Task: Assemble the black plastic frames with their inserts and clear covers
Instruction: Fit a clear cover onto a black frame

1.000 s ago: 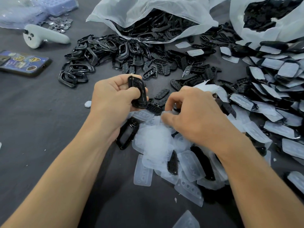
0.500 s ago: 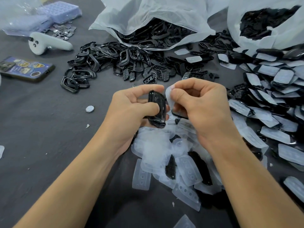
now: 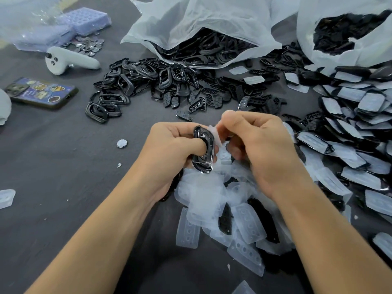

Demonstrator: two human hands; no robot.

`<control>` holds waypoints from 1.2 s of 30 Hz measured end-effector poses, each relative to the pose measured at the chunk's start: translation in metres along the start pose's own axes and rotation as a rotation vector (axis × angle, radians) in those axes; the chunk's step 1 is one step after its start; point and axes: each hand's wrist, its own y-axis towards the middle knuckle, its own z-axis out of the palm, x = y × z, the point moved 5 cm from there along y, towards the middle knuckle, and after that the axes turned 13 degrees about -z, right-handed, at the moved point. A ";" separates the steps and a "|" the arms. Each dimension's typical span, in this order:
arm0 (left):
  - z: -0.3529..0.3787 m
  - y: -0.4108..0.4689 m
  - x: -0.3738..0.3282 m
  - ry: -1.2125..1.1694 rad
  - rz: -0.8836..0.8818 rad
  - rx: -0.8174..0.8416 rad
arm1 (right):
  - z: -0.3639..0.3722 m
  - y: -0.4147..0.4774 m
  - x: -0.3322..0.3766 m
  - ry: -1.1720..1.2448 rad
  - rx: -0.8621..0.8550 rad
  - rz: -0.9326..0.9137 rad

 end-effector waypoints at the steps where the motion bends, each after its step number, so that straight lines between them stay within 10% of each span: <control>1: -0.001 0.000 0.000 0.000 -0.012 0.015 | 0.000 0.000 -0.002 0.014 0.026 0.040; 7: -0.002 -0.001 0.000 -0.009 0.018 0.056 | 0.005 -0.002 -0.002 0.043 0.293 0.087; 23: -0.003 0.000 0.002 0.062 0.109 -0.224 | 0.010 -0.007 0.004 0.062 -0.031 0.060; 36: 0.007 -0.001 0.004 -0.119 0.072 0.068 | 0.005 -0.009 0.008 -0.372 -0.187 -0.149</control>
